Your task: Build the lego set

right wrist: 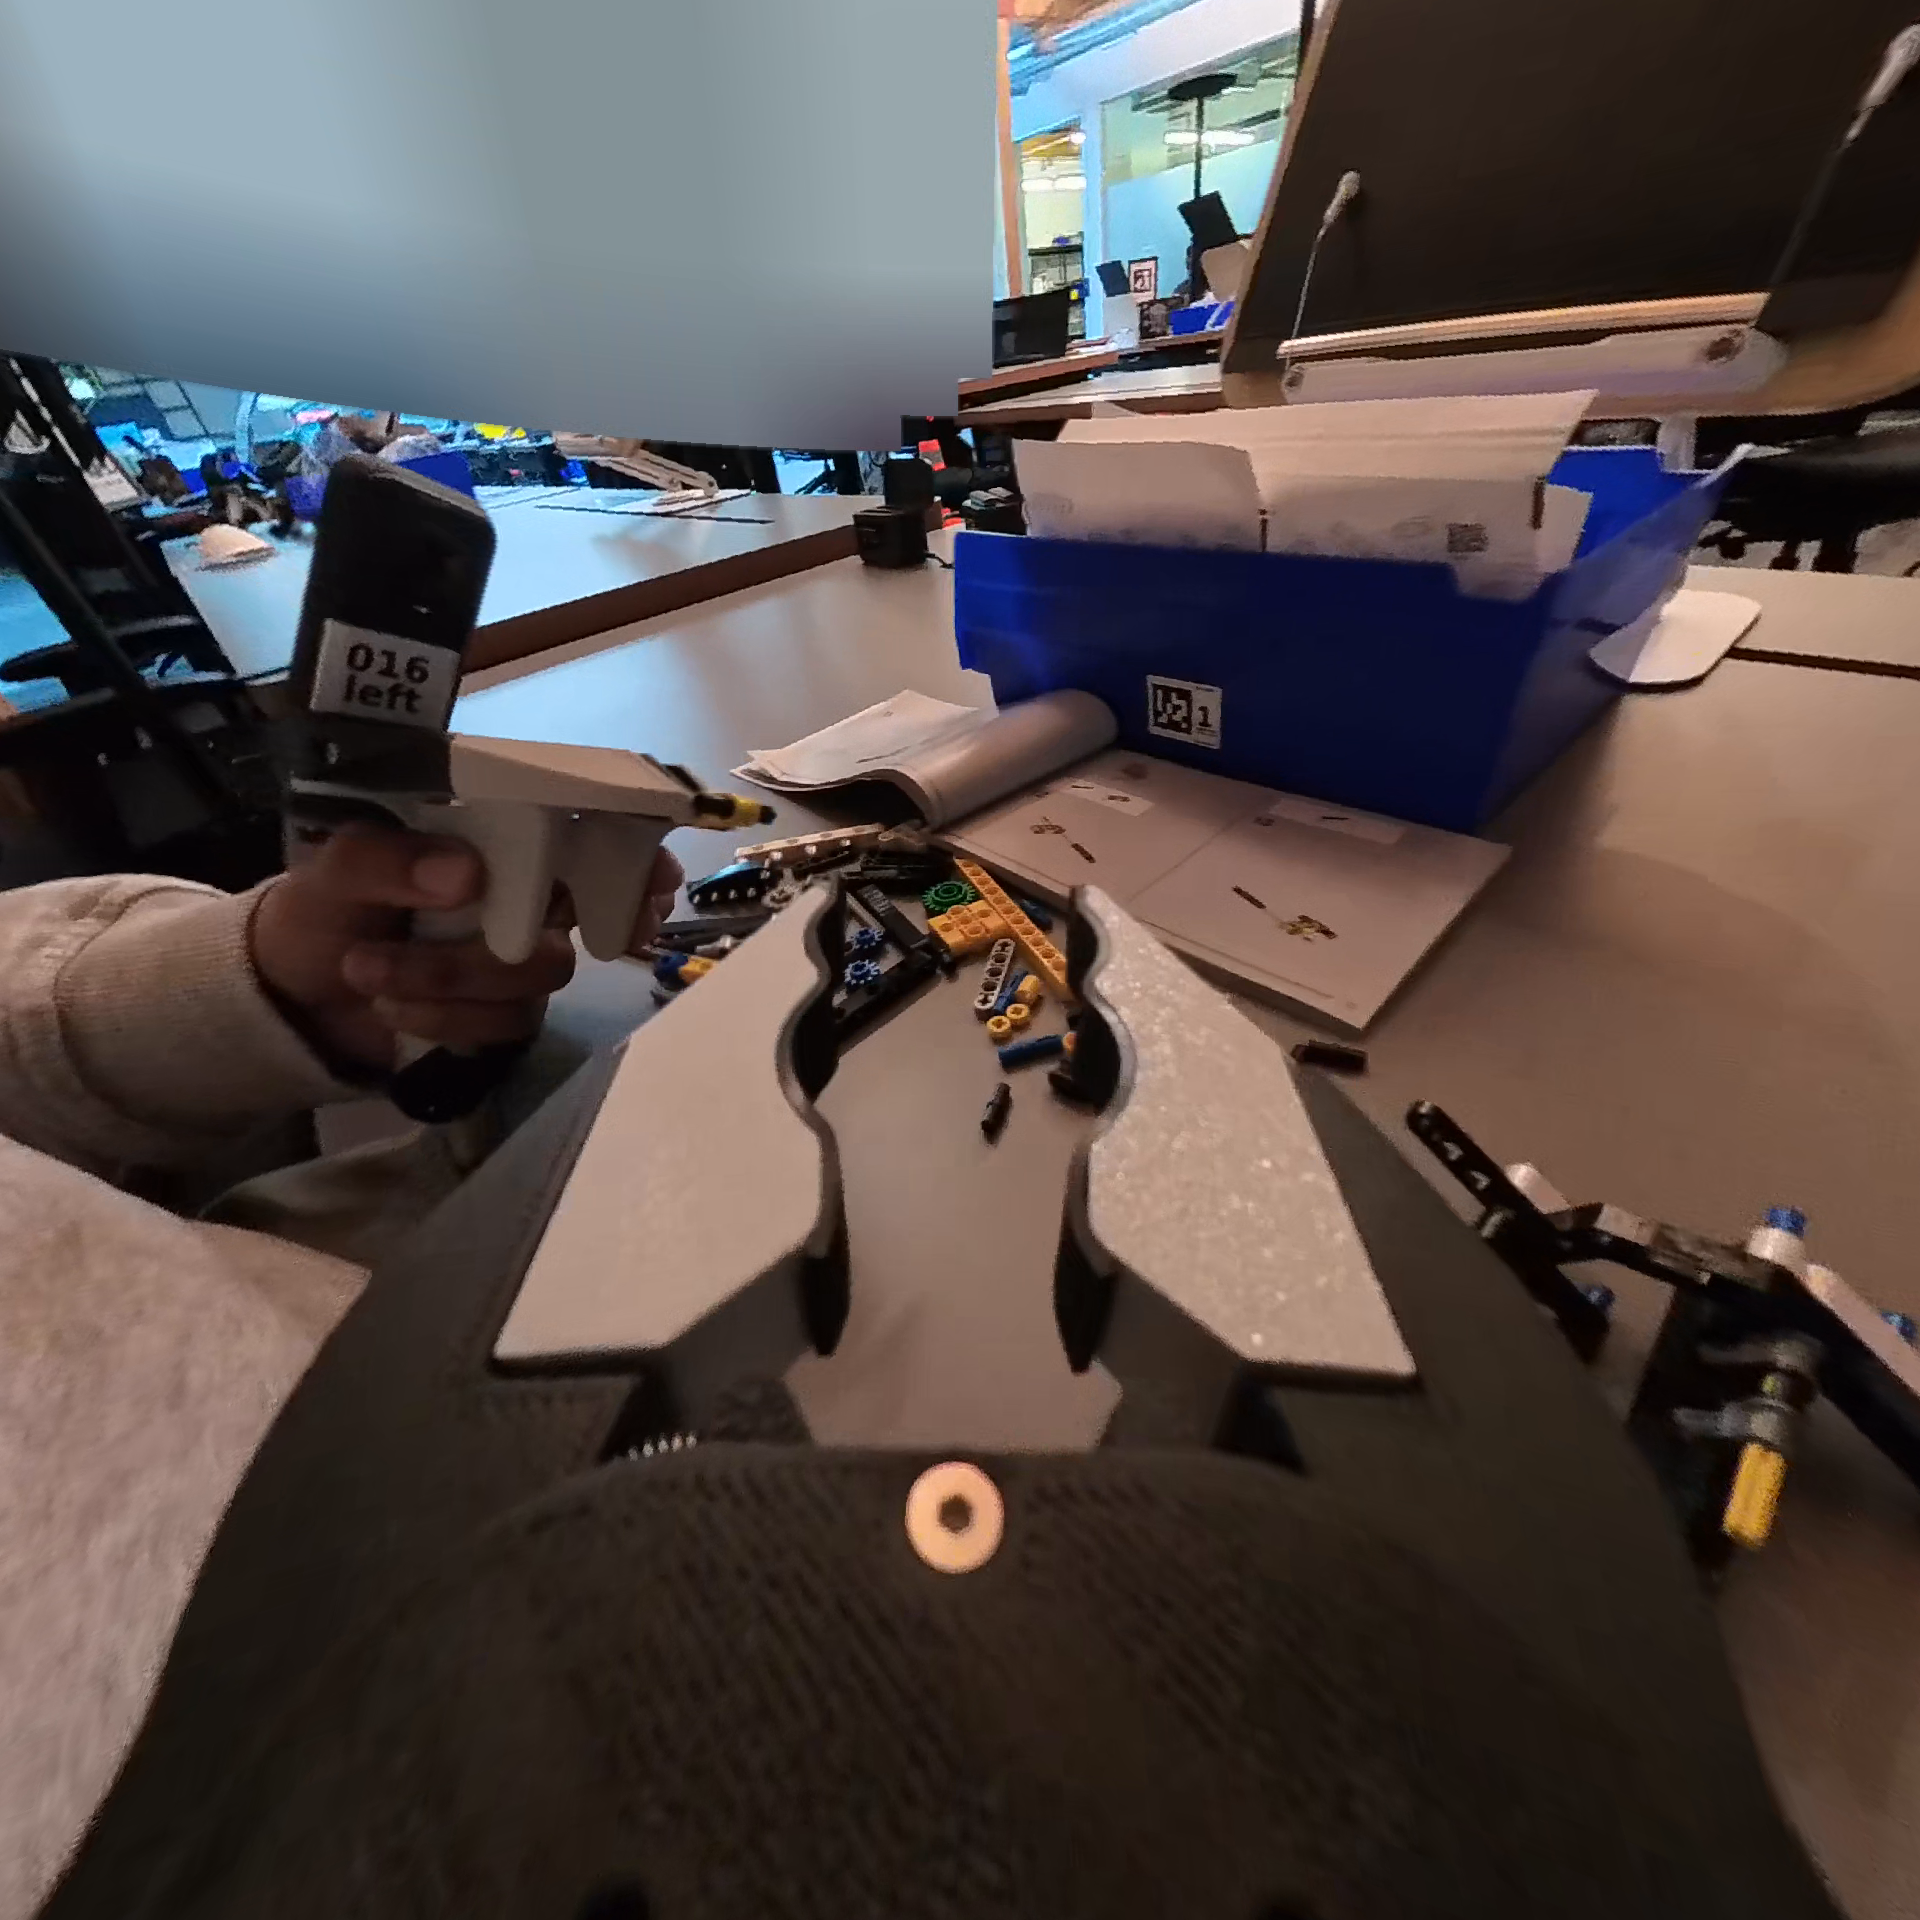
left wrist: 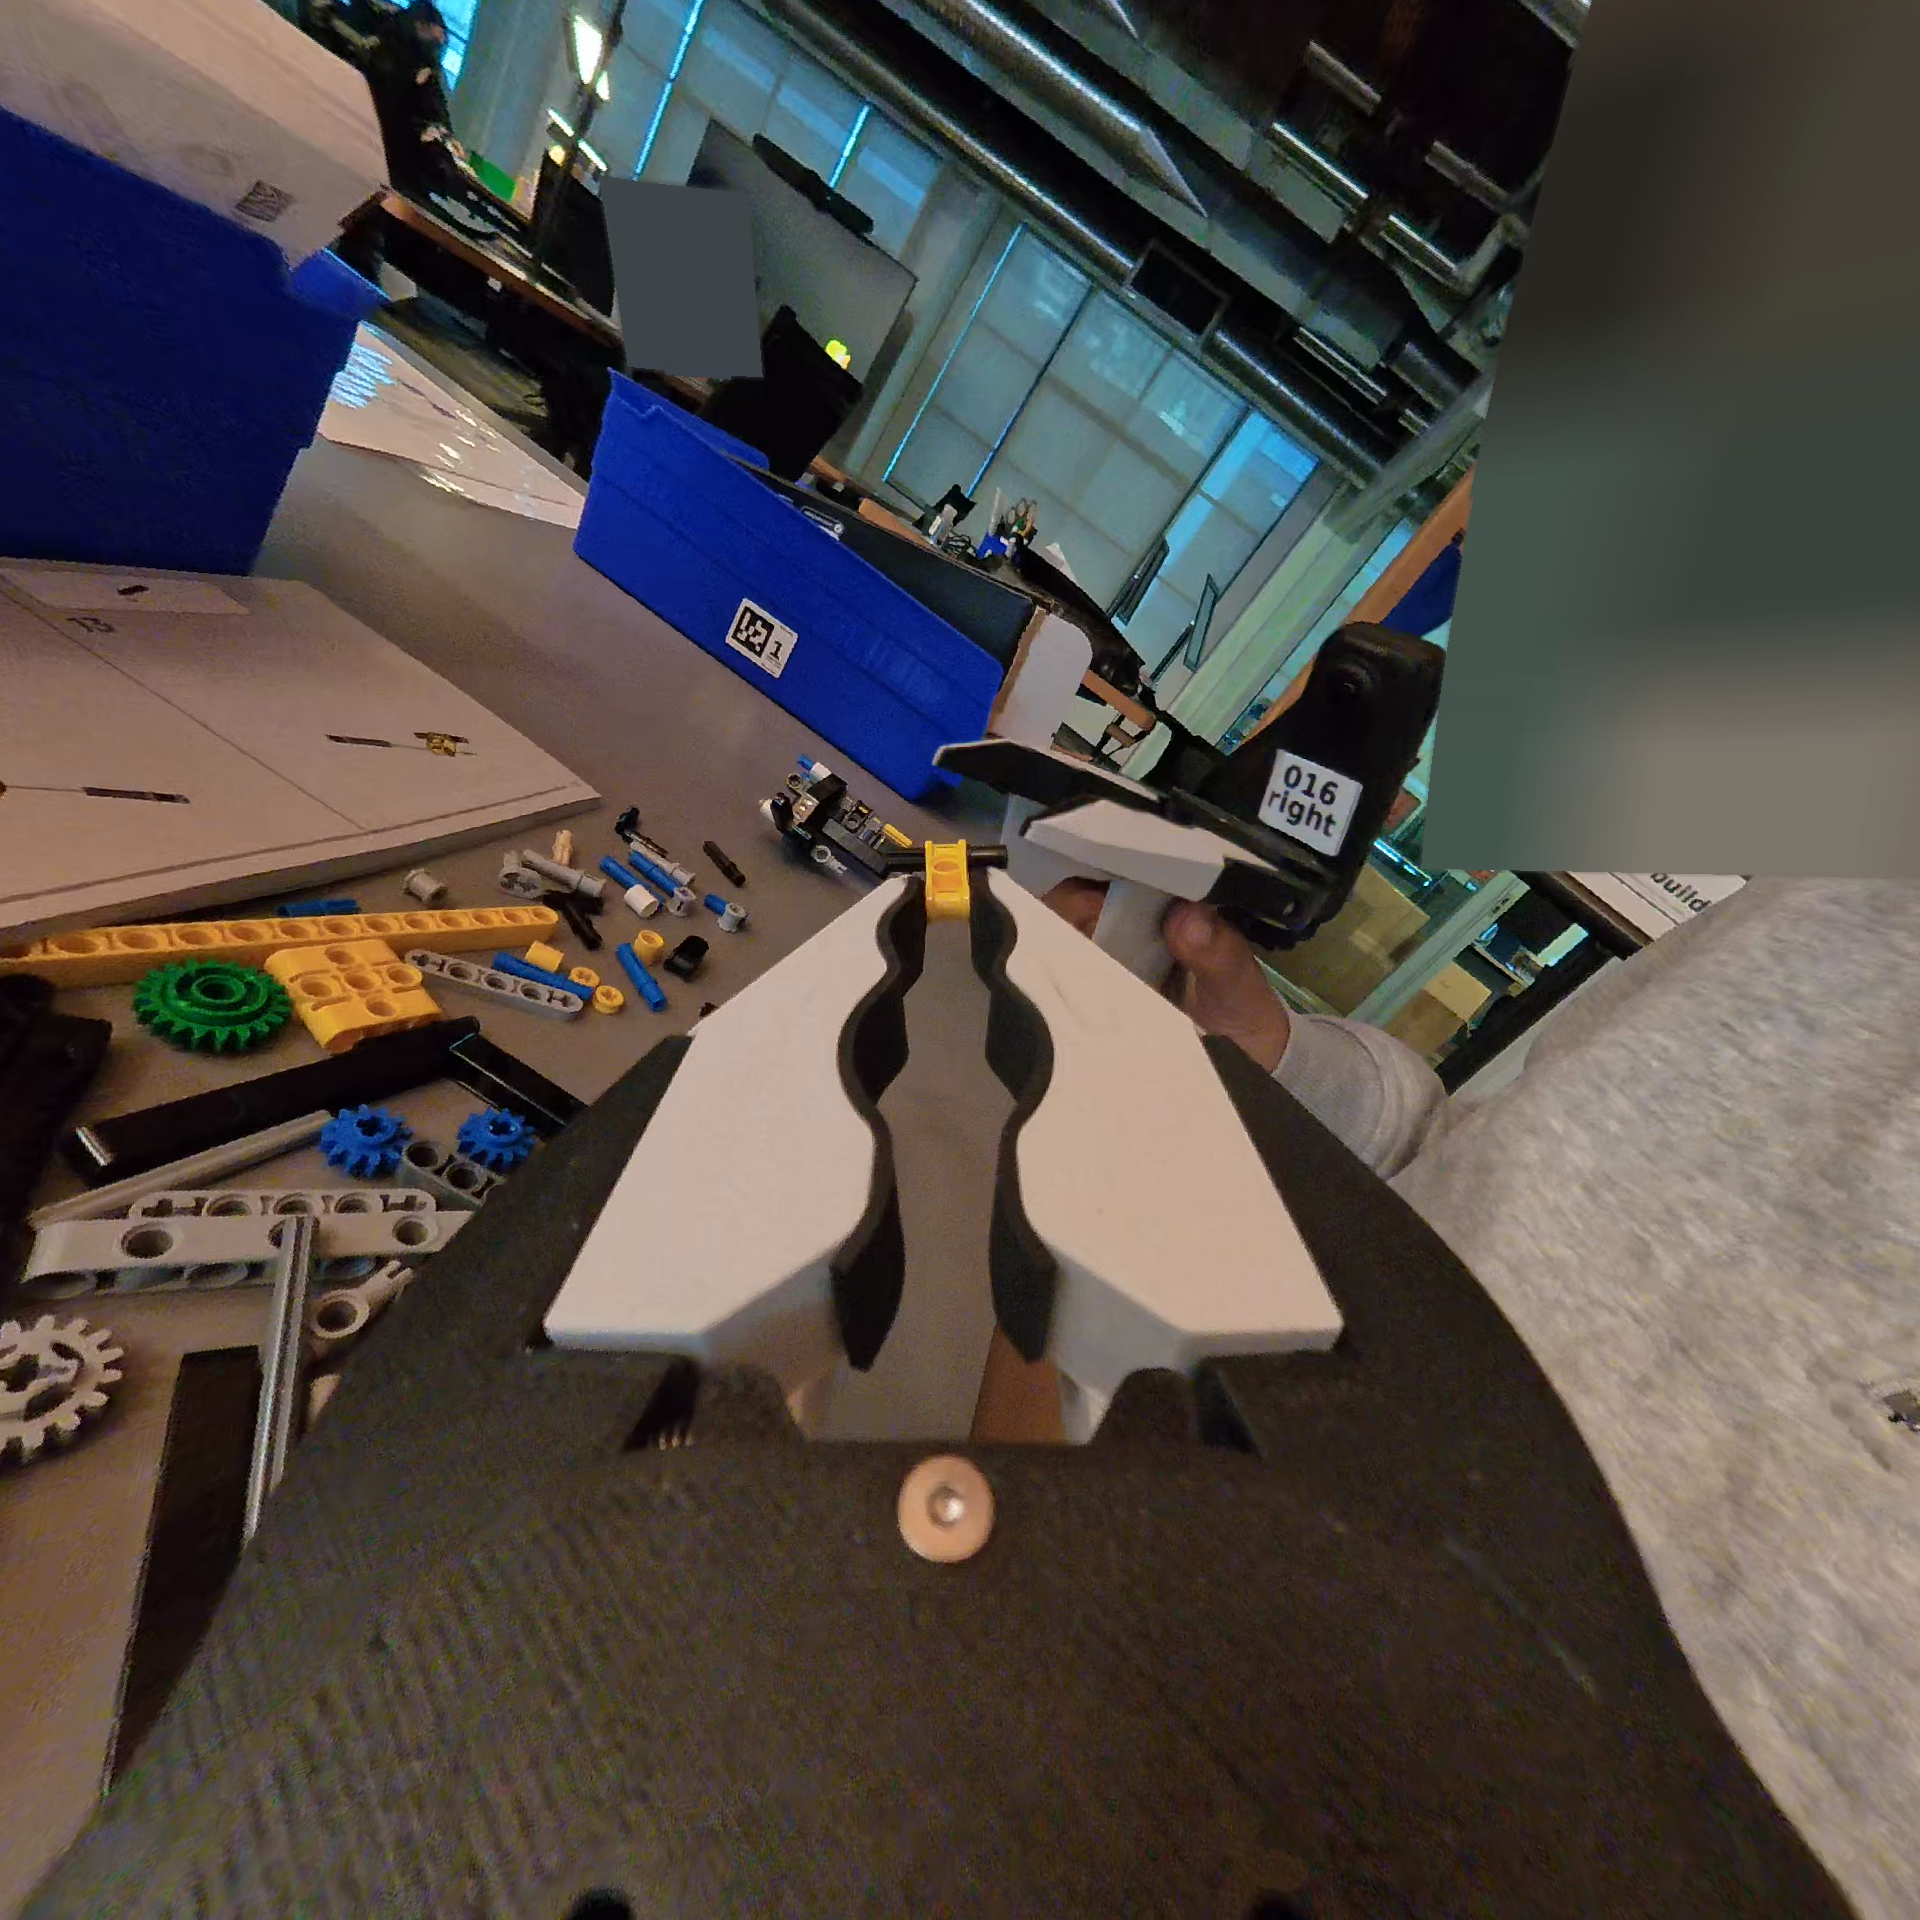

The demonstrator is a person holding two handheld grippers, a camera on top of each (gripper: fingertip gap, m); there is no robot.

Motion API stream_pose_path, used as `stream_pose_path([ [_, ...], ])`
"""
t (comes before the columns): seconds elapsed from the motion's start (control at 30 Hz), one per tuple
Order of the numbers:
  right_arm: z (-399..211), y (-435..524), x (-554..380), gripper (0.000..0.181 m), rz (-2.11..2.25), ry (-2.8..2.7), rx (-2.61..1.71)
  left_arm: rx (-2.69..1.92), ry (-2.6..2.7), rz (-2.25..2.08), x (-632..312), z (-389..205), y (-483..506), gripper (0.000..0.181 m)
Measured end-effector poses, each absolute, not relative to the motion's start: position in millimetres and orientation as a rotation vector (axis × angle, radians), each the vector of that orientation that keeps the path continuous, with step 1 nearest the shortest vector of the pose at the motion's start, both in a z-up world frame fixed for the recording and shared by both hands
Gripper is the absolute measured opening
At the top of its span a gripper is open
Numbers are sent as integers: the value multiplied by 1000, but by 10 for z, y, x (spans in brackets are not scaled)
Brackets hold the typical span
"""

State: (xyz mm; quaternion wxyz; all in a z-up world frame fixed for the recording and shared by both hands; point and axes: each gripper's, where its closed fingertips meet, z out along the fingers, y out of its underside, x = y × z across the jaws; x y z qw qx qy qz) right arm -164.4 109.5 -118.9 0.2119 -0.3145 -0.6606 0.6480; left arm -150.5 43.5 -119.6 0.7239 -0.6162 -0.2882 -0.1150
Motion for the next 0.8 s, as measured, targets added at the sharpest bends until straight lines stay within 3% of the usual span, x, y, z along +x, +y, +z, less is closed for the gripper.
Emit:
stream_pose_path([
  [0.27, -1229, 1001, -1590, 33, 1768, -1899, -805, -1358, -642, -263, -1514, -1203, 434, 7],
  [0.4, -1273, 916, -1537, 36, 1730, -1956, -738, -1362, -643, -270, -1513, -1210, 439, 7],
  [0.47, -1338, 871, -1540, 47, 1660, -1991, -719, -1374, -644, -292, -1500, -1231, 456, 7],
  [0.67, -1424, 734, -1447, 42, 1532, -2040, -560, -1438, -652, -307, -1456, -1315, 512, 7],
  [0.8, -1409, 712, -1432, 27, 1417, -1985, -424, -1510, -629, -256, -1397, -1375, 558, 7],
])
